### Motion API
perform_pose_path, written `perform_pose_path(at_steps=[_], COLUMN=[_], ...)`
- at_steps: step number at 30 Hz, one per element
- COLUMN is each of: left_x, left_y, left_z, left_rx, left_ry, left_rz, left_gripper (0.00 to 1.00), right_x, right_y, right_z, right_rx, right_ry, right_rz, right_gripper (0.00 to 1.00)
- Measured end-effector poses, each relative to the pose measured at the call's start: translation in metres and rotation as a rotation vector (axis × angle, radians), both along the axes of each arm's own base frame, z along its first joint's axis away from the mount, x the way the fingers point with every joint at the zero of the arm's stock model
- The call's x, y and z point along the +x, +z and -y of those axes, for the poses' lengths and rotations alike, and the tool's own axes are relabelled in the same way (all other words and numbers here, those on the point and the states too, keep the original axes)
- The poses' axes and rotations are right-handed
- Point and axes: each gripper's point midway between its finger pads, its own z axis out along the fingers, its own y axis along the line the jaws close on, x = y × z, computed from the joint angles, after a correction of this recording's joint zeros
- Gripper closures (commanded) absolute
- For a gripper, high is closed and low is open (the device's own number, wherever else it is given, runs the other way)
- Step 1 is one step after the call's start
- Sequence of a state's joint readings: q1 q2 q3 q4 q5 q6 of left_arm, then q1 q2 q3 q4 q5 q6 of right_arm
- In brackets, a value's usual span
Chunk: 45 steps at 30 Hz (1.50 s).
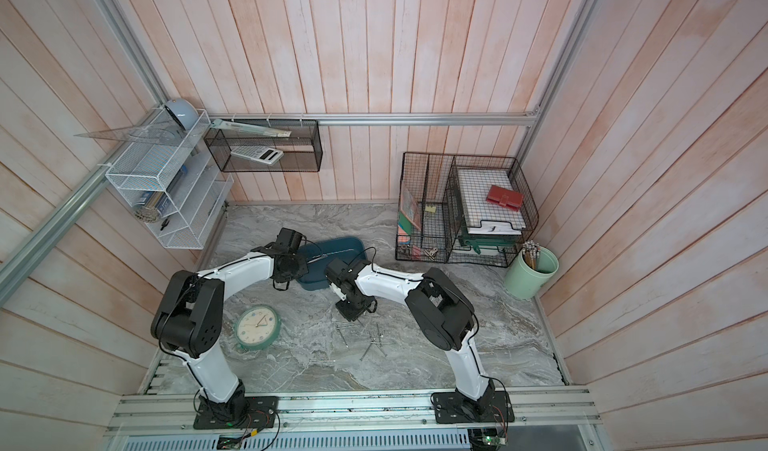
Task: Put the nails on the desktop into the storage box
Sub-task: Pick up the nail from the center of the board, then place the nail in the storage box.
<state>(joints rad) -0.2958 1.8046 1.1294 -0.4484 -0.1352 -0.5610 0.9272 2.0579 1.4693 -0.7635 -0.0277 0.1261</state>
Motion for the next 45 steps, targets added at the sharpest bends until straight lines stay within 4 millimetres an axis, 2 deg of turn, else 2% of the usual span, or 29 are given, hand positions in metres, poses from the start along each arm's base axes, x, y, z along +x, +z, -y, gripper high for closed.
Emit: perform_pose_path(at_steps=[5,13,16,19,24,27,29,31,33,36,38,40,43,45], left_x=[0.0,0.0,0.0,0.0,0.0,0.0,0.0,0.0,0.0,0.0,0.0,0.0,-0.001,-0.001], left_y=[0.0,0.0,0.0,0.0,0.0,0.0,-0.001,-0.001,-0.001,-0.001,-0.001,-0.001,-0.001,-0.001], left_z=[0.0,0.0,0.0,0.0,0.0,0.0,0.0,0.001,0.001,0.001,0.001,0.001,0.001,0.001], left_rx=[0.0,0.0,0.001,0.002,-0.001,-0.002,-0.002,-0.004,-0.006,-0.006,-0.007,-0.007,-0.008,-0.009], left_ry=[0.0,0.0,-0.002,-0.003,-0.005,-0.005,-0.005,-0.005,-0.006,-0.006,-0.006,-0.006,-0.006,-0.007], left_rz=[0.0,0.0,0.0,0.0,-0.001,-0.001,0.0,0.0,0.002,0.002,0.003,0.003,0.003,0.002], left_gripper=[1.0,1.0,1.0,1.0,1.0,1.0,1.0,1.0,1.0,1.0,1.0,1.0,1.0,1.0], right_x=[0.003,0.004,0.003,0.002,0.009,0.027,0.049,0.076,0.106,0.143,0.156,0.158,0.154,0.15], right_y=[0.0,0.002,0.011,0.043,0.117,0.151,0.167,0.174,0.174,0.157,0.137,0.118,0.093,0.083], right_z=[0.002,0.003,0.006,0.006,-0.001,-0.012,-0.021,-0.031,-0.044,-0.057,-0.063,-0.067,-0.069,-0.067], right_rx=[-0.016,-0.027,-0.025,0.02,0.153,0.244,0.306,0.353,0.403,0.433,0.428,0.41,0.387,0.373], right_ry=[0.001,0.003,0.006,0.012,0.007,-0.015,-0.042,-0.075,-0.106,-0.135,-0.142,-0.143,-0.142,-0.143], right_rz=[0.007,0.016,0.02,0.053,0.155,0.225,0.246,0.248,0.23,0.192,0.151,0.107,0.04,0.005], right_gripper=[1.0,1.0,1.0,1.0,1.0,1.0,1.0,1.0,1.0,1.0,1.0,1.0,0.72,0.62])
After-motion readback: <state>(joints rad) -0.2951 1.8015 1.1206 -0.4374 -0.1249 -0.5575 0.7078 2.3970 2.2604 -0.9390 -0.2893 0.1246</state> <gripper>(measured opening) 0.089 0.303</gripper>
